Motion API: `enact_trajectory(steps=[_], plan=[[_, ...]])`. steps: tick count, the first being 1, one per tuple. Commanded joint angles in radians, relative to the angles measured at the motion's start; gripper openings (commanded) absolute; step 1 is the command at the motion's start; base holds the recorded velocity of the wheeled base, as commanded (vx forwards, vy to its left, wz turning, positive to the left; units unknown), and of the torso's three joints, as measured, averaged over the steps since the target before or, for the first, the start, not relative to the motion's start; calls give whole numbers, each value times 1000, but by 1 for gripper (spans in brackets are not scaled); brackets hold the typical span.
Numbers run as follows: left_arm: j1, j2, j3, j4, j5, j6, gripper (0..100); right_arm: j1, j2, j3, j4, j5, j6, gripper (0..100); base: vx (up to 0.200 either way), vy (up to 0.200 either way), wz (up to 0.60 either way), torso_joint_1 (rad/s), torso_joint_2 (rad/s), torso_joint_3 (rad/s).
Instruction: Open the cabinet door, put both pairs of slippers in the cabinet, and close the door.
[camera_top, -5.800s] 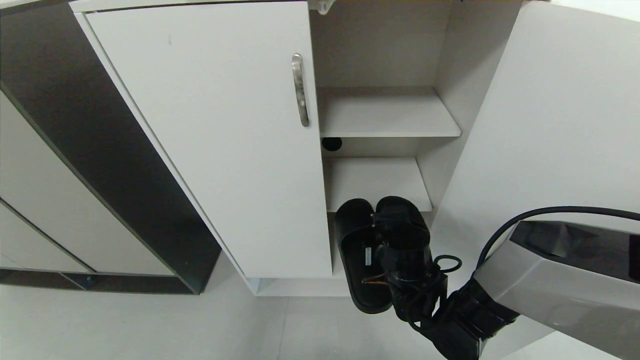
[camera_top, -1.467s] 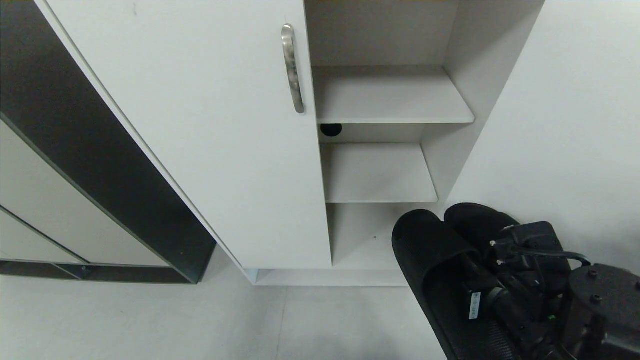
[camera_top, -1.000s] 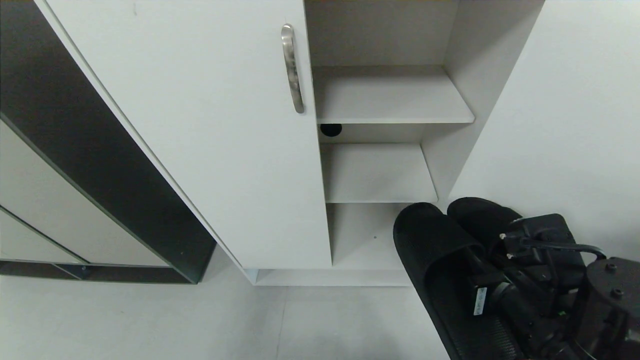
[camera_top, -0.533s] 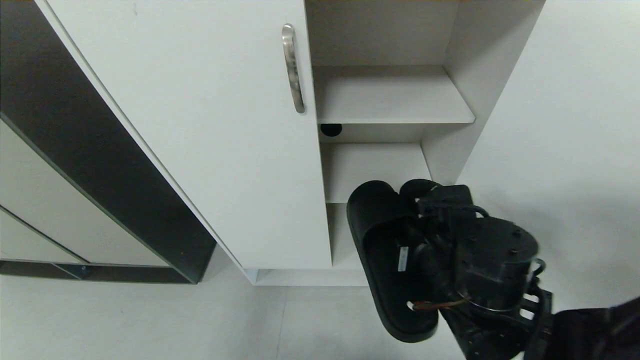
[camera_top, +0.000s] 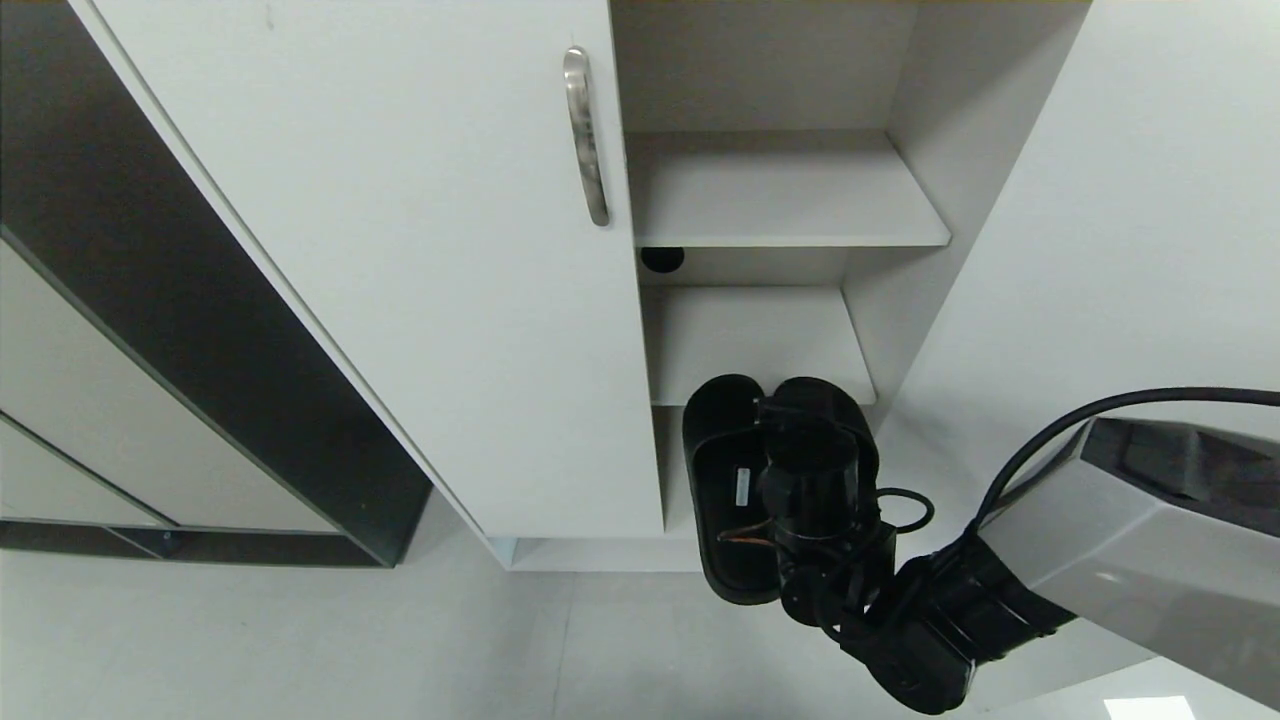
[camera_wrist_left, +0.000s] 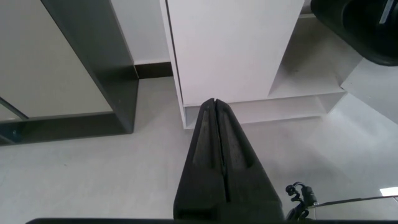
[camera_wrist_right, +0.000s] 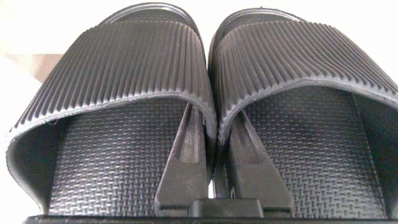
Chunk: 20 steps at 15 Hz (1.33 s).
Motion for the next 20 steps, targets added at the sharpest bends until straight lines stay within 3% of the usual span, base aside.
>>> enact_trajectory(steps=[1,6,9,18,20], plan=[[0,0,0,0,0,0,0,-4,9,-4,-1,-1,0,0,200,0,0,7,7,2],[0,0,0,0,0,0,0,-1,-12,-4,-2,3,-20,0,200,0,0,1,2,4],[0,-3,0,-1,0,0,0,-4,2,-28,-1,19,-19,0,0,0,0,0,0,0],[0,-3,0,-1,0,1,0,-76,149,-254,5,46,-62,0,0,0,0,0,0,0],[0,-3,0,-1,0,1,0,-93,190,-353,44,49,-74,0,0,0,0,0,0,0]])
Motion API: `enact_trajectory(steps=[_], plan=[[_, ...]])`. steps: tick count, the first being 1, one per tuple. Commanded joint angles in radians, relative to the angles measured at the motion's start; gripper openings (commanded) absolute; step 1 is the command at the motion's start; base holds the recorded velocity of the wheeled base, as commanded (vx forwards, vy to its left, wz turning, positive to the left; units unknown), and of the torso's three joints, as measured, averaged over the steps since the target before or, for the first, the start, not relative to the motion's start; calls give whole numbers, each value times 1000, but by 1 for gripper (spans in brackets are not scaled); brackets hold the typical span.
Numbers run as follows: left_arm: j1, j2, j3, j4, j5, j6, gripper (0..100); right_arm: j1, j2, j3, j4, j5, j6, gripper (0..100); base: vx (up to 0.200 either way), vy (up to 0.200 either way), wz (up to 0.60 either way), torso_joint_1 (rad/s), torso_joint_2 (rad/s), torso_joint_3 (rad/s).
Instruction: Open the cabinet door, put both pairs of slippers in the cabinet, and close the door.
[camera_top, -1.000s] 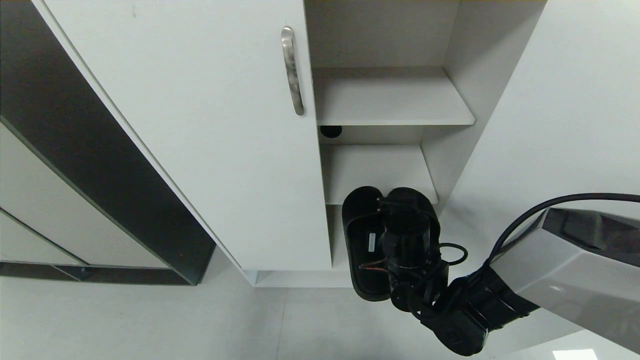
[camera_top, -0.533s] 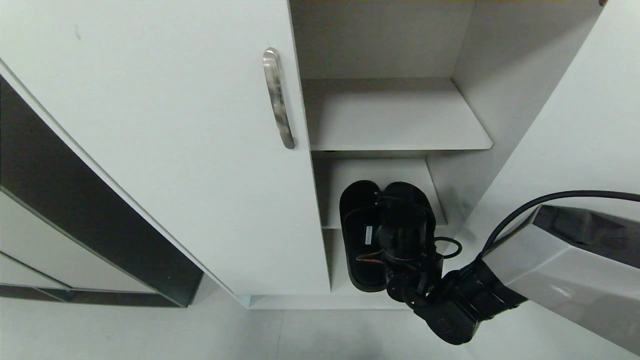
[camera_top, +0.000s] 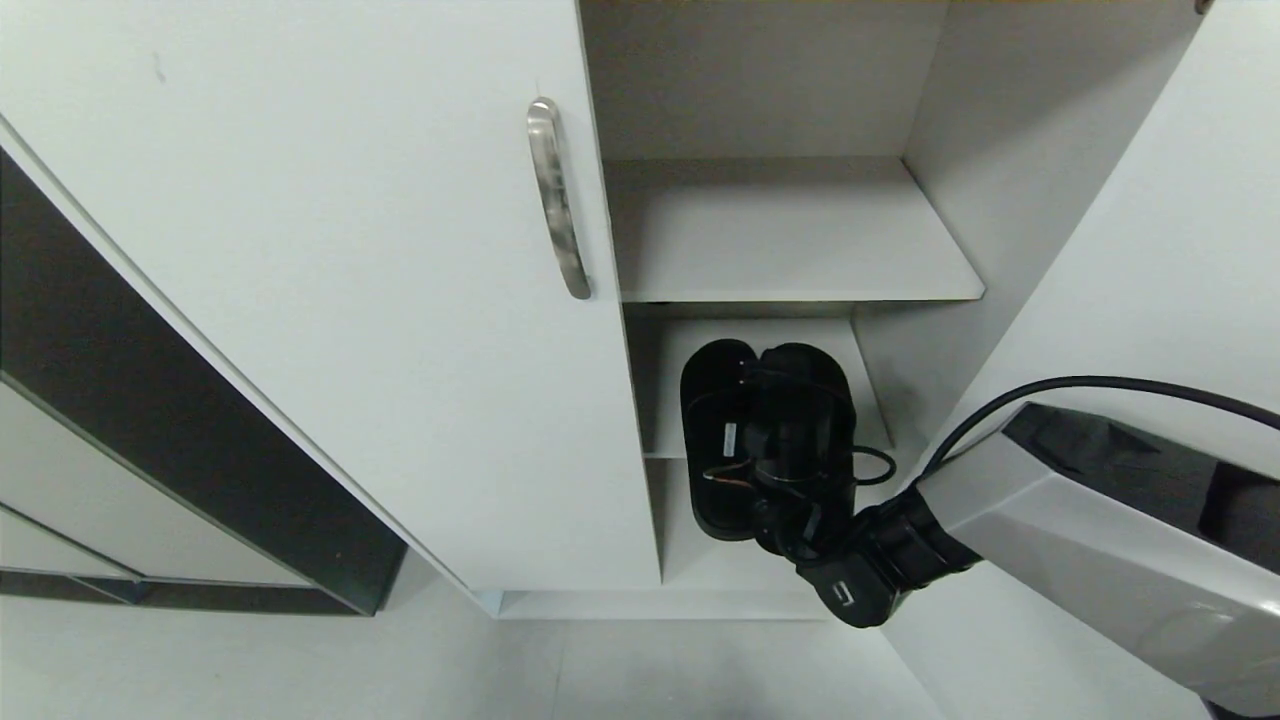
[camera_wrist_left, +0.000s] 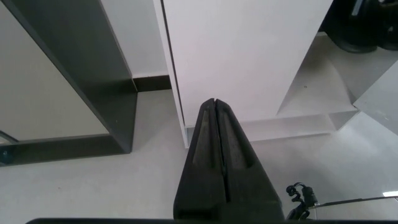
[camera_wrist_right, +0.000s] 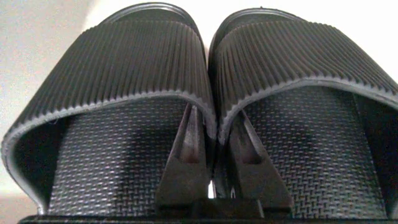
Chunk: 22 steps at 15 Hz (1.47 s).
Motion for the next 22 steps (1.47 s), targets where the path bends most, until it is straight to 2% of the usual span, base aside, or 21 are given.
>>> enact_trajectory(steps=[1,9,19,20,22], plan=[[0,0,0,0,0,0,0,-23,60,-106,33,3,-5,0,0,0,0,0,0,0],[0,0,0,0,0,0,0,-80,129,-414,244,32,-5,0,0,0,0,0,0,0],[0,0,0,0,0,0,0,-85,157,-431,252,32,-5,0,0,0,0,0,0,0],[0,0,0,0,0,0,0,-86,160,-431,252,32,-5,100,0,0,0,0,0,0],[0,0,0,0,0,0,0,-88,166,-428,252,30,-3,100,0,0,0,0,0,0]])
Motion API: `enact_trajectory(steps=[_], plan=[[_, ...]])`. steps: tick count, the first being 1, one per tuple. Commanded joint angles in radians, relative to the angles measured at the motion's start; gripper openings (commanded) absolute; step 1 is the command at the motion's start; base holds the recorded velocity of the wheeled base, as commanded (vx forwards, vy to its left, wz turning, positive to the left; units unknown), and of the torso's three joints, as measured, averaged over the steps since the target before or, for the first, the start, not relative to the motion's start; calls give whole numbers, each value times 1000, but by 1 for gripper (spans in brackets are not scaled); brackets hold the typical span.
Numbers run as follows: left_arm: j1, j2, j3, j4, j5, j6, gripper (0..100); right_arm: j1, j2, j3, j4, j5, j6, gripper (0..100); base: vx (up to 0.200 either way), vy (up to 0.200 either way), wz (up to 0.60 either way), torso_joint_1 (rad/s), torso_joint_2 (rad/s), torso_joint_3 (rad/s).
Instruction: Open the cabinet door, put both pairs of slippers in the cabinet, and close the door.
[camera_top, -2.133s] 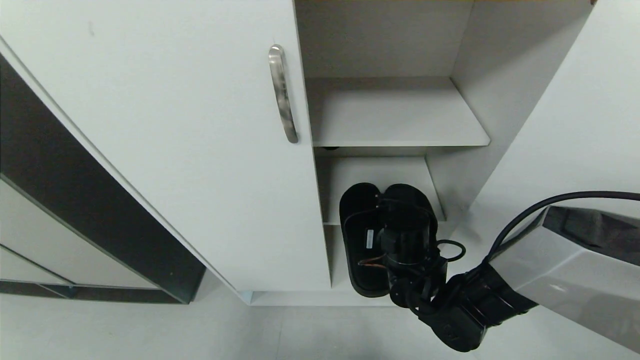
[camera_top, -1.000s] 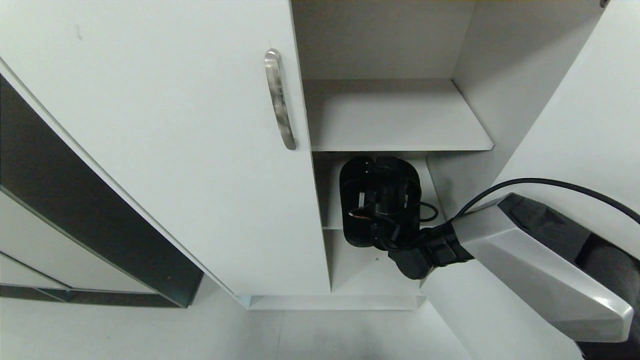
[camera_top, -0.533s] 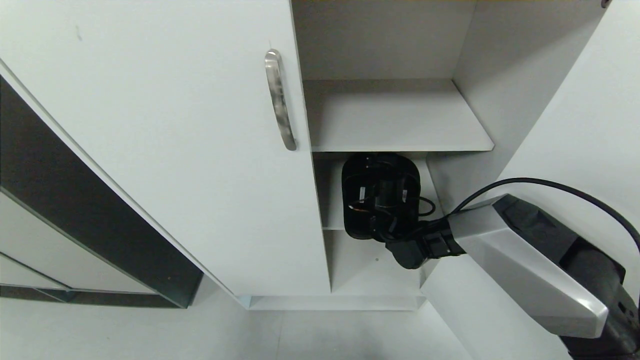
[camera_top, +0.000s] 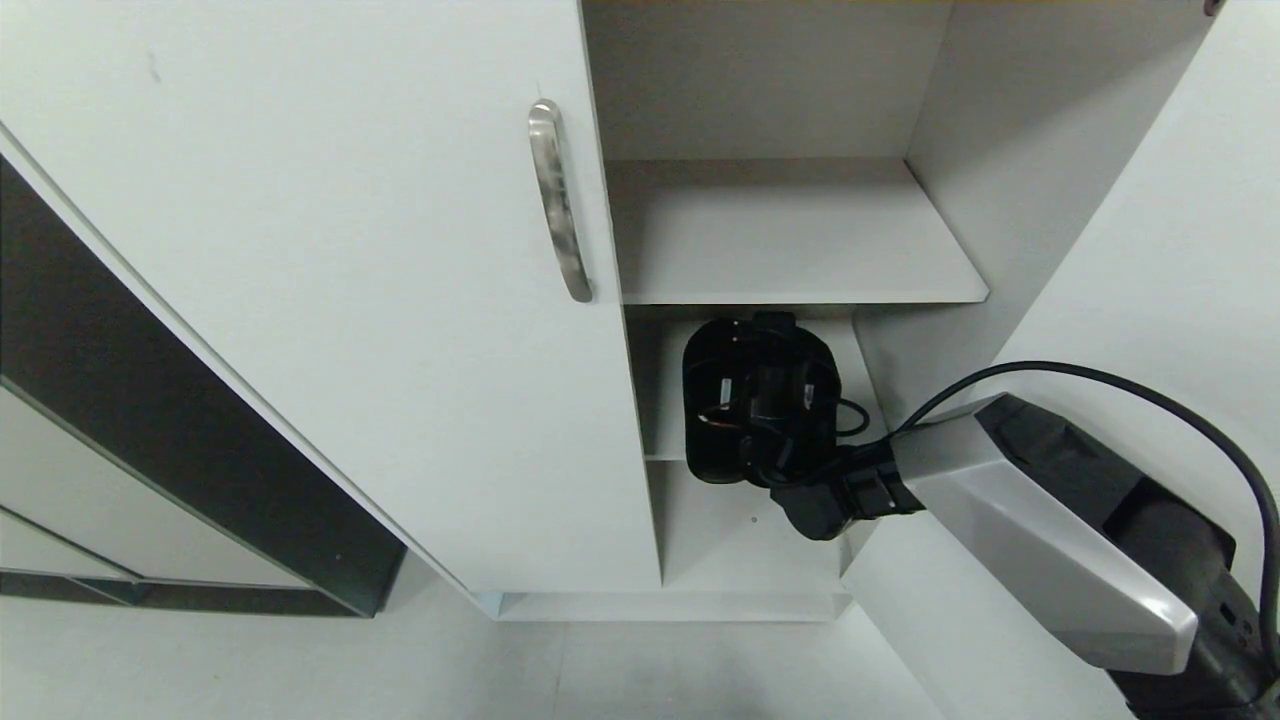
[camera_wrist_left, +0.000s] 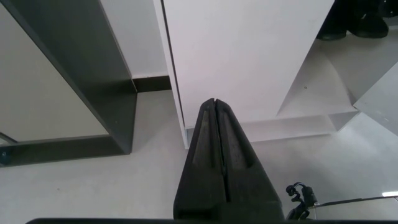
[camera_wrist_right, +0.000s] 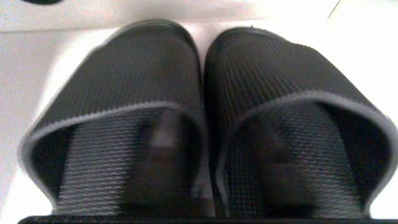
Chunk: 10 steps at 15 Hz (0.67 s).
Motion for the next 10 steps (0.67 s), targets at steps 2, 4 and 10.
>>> enact_trajectory(steps=[2,4,10], plan=[[0,0,0,0,0,0,0,-1,-15,23,-2,-2,5,100,0,0,0,0,0,0],[0,0,0,0,0,0,0,12,-67,106,-12,-5,10,100,0,0,0,0,0,0],[0,0,0,0,0,0,0,111,-324,542,-198,-19,14,100,0,0,0,0,0,0]])
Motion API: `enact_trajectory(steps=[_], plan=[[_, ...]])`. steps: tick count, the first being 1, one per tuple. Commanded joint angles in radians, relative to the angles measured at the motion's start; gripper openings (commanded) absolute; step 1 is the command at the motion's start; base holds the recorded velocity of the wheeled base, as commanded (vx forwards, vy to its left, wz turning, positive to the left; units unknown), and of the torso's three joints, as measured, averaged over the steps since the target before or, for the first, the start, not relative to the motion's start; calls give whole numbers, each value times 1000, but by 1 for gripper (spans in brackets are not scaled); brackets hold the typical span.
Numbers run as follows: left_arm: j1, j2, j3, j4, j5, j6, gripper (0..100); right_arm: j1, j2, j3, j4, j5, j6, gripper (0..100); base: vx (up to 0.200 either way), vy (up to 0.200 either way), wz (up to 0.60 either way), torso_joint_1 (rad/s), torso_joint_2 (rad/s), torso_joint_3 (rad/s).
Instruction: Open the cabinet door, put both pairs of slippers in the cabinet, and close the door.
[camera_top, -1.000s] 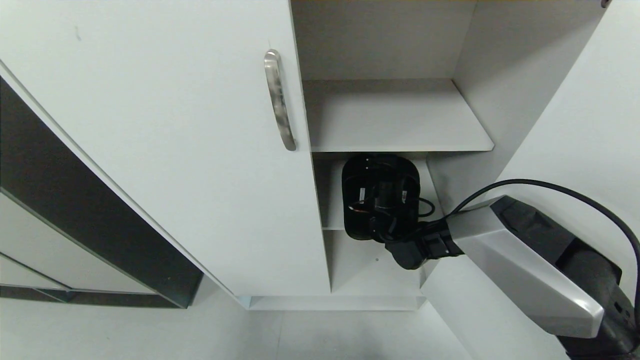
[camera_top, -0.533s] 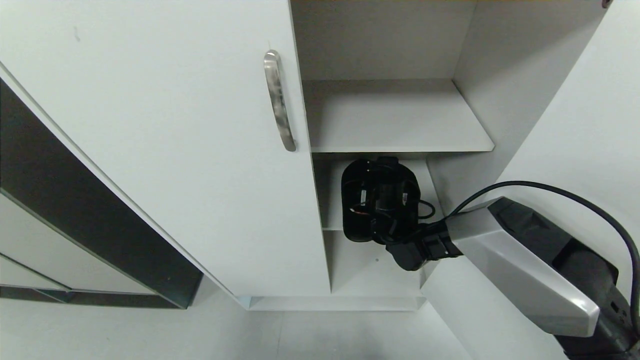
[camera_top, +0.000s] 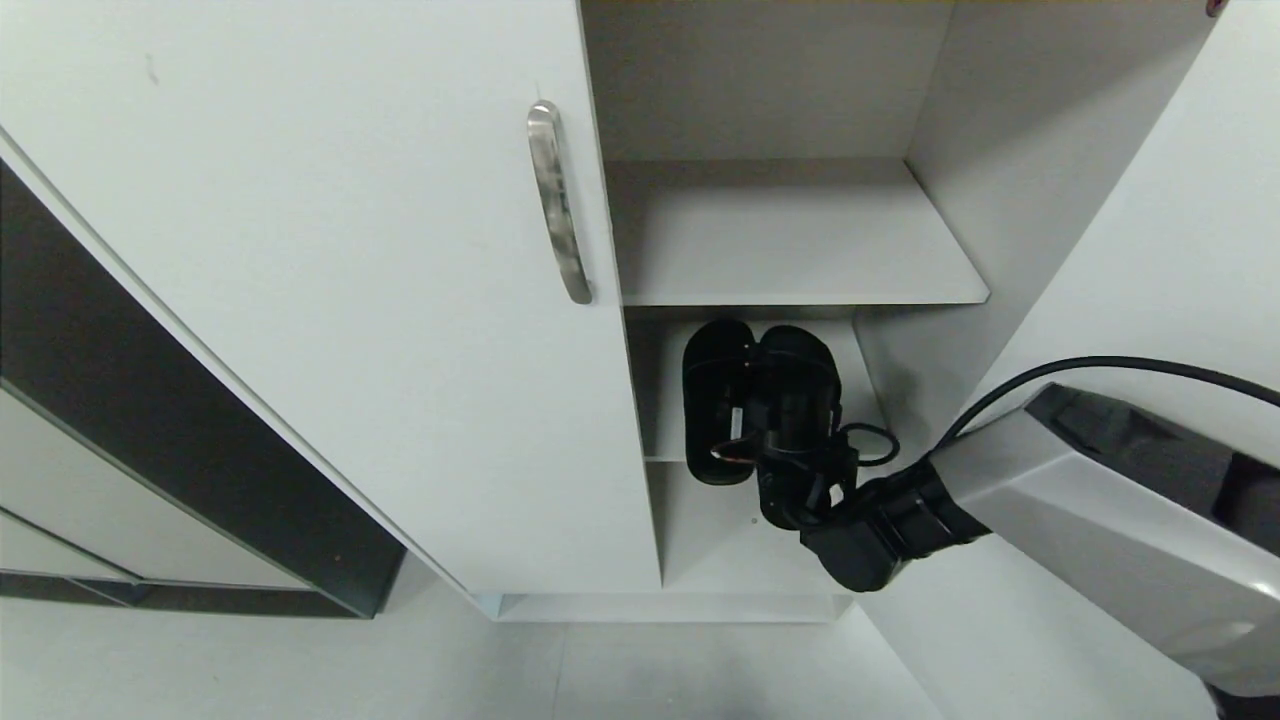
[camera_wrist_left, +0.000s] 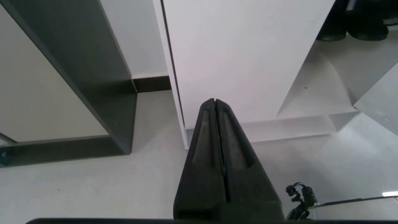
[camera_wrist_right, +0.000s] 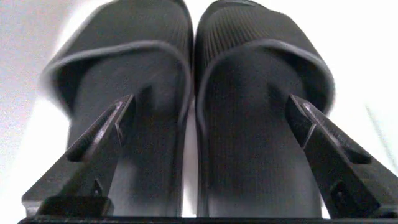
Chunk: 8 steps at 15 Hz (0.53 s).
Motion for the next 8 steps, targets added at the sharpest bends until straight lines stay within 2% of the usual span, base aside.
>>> enact_trajectory(steps=[1,2,3,5,7,8], plan=[[0,0,0,0,0,0,0,73,-177,235,-97,-17,1,100,0,0,0,0,0,0],[0,0,0,0,0,0,0,85,-199,279,-118,-17,1,100,0,0,0,0,0,0],[0,0,0,0,0,0,0,123,-259,428,-188,-17,1,100,0,0,0,0,0,0],[0,0,0,0,0,0,0,165,-315,609,-281,-17,3,100,0,0,0,0,0,0],[0,0,0,0,0,0,0,185,-328,672,-329,-19,1,100,0,0,0,0,0,0],[0,0,0,0,0,0,0,188,-328,672,-329,-17,1,100,-200,0,0,7,-2,2]])
